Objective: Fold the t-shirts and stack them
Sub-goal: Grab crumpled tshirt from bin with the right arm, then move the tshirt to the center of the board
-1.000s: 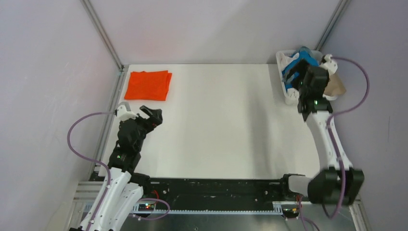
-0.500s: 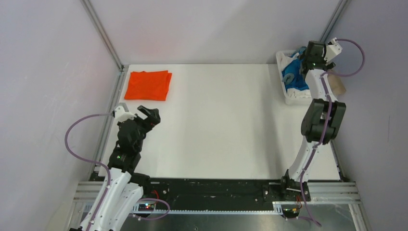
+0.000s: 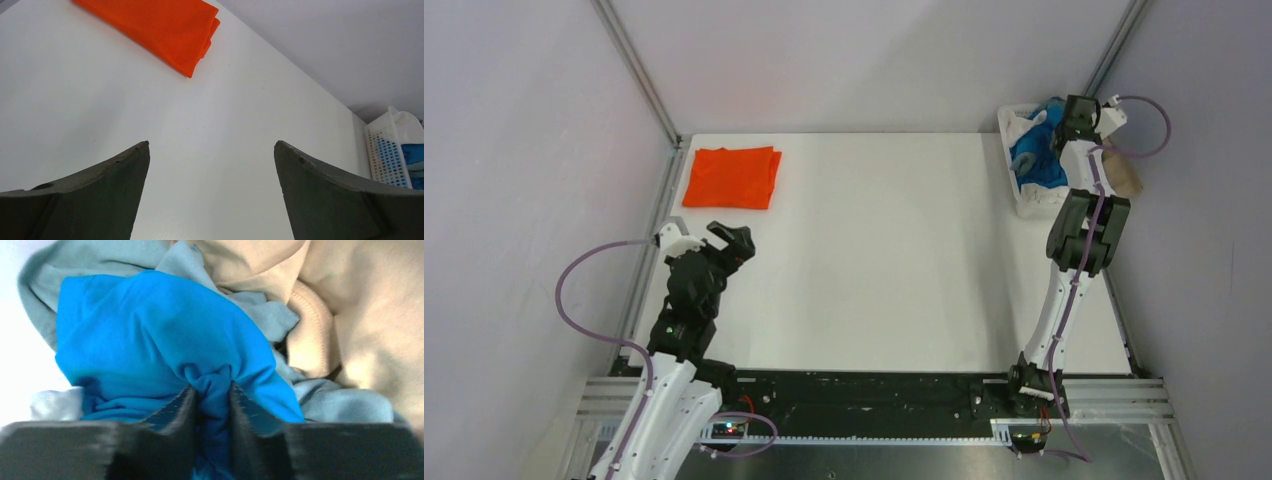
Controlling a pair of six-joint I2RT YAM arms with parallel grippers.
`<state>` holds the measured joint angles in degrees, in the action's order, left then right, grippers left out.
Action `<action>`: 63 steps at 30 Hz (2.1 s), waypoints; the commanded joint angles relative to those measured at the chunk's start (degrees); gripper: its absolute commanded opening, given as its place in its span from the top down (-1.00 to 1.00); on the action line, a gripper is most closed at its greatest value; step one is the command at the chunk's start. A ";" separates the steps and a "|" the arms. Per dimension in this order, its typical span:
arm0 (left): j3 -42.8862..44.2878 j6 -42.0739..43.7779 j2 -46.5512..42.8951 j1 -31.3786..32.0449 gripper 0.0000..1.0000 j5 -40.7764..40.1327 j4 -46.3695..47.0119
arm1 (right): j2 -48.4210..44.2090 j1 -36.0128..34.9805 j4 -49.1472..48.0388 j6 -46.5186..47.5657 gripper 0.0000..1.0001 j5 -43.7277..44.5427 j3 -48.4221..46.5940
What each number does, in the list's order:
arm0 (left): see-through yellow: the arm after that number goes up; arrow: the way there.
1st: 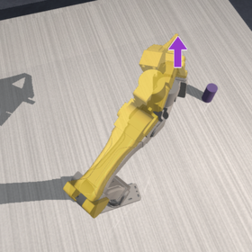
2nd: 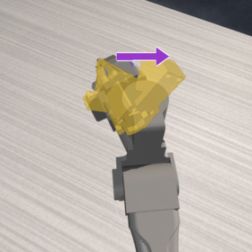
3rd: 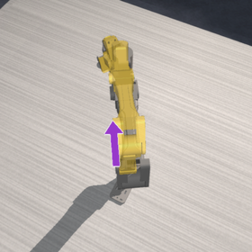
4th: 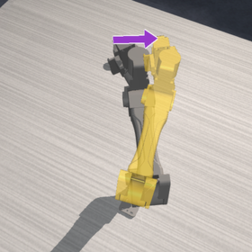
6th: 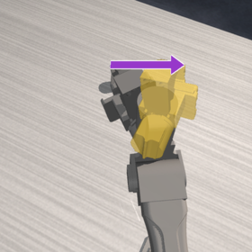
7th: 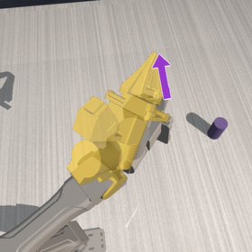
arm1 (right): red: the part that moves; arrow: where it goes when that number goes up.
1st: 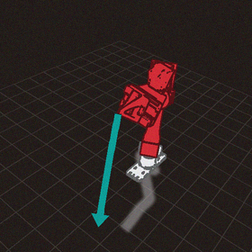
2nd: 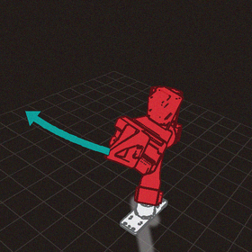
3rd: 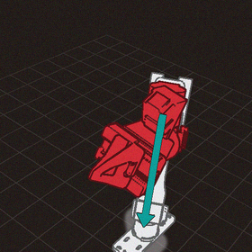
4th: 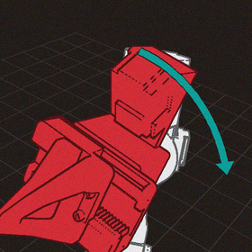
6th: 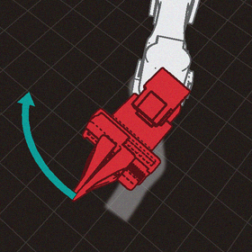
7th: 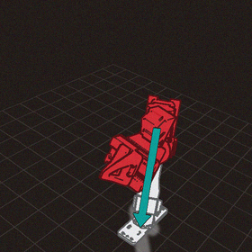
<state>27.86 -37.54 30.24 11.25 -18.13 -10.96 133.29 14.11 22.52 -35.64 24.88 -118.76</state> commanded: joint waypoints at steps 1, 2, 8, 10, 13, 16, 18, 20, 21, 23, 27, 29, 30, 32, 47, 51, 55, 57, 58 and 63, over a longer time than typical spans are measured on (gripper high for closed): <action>0.09 0.63 0.09 -0.07 -0.97 -1.37 0.59 | 0.16 -0.27 0.57 2.23 0.89 -3.81 -5.63; 0.27 0.63 0.22 -0.03 -0.97 -1.24 0.64 | -0.77 -0.34 0.98 2.54 0.97 -3.98 -6.63; 0.62 0.88 0.26 -0.03 -0.97 0.89 0.61 | -12.01 -1.50 -2.48 5.83 1.00 -1.12 -11.20; 0.62 0.89 0.11 -0.03 -0.97 1.57 0.59 | -16.28 -1.64 -5.12 7.01 1.00 -0.60 -11.52; 0.53 0.97 -0.52 0.00 -0.97 2.32 0.57 | -22.56 -1.77 -9.44 9.75 1.00 -0.22 -11.54; 0.52 1.13 -0.90 -0.08 -0.97 2.94 0.58 | -26.24 -1.95 -17.16 13.00 1.00 -2.23 -10.92; 0.57 1.22 -0.92 -0.13 -0.97 3.19 0.58 | -27.99 -2.02 -20.40 14.14 1.00 -4.61 -11.40; 0.75 1.28 -0.76 -0.09 -0.97 3.38 0.51 | -29.31 -2.25 -23.52 14.57 1.00 -7.59 -12.31; 0.89 1.36 -0.61 -0.08 -0.97 3.46 0.55 | -29.89 -2.51 -24.39 14.79 1.00 -9.03 -13.41; 1.10 1.48 -0.36 -0.08 -0.97 3.95 0.55 | -30.20 -2.88 -26.85 14.81 1.00 -15.41 -16.05; 1.30 1.48 -0.13 -0.06 -0.97 4.70 0.55 | -31.30 -4.71 -26.15 12.14 1.00 -23.98 -20.31; 1.39 1.50 -0.10 -0.08 -0.97 5.39 0.56 | -33.17 -6.01 -24.94 9.56 1.00 -28.86 -19.70; 1.47 1.46 -0.20 -0.02 -0.97 5.65 0.54 | -34.68 -7.14 -24.22 7.83 1.00 -30.30 -18.93; 1.63 1.19 -0.34 -0.07 -0.97 6.16 0.56 | -37.34 -9.57 -22.98 7.00 1.00 -34.37 -16.50; -0.93 -2.33 -6.86 -0.04 -0.97 11.51 -4.32 | -62.25 -49.91 -26.89 29.47 1.00 -15.15 29.81; -2.54 -4.94 -10.50 0.00 -0.97 13.37 -7.53 | -62.80 -56.84 -23.30 28.53 1.00 -12.08 33.45; -5.05 -6.73 -13.31 0.00 -0.97 15.05 -8.03 | -59.90 -63.99 -17.96 28.60 1.00 -1.61 34.09; -5.90 -7.36 -13.76 0.00 -0.97 15.43 -8.09 | -57.52 -65.54 -15.99 27.51 1.00 2.22 34.31; -6.07 -7.61 -13.60 0.00 -0.97 15.83 -8.15 | -55.53 -66.67 -15.34 26.40 1.00 2.95 34.37; -6.30 -7.77 -8.85 0.00 -0.97 17.11 -8.07 | -45.57 -68.30 -14.43 20.94 1.00 6.39 35.87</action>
<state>21.30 -44.01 17.91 11.25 -3.49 -19.53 80.38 -53.47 7.90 -10.11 25.02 -83.70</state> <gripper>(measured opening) 0.985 0.077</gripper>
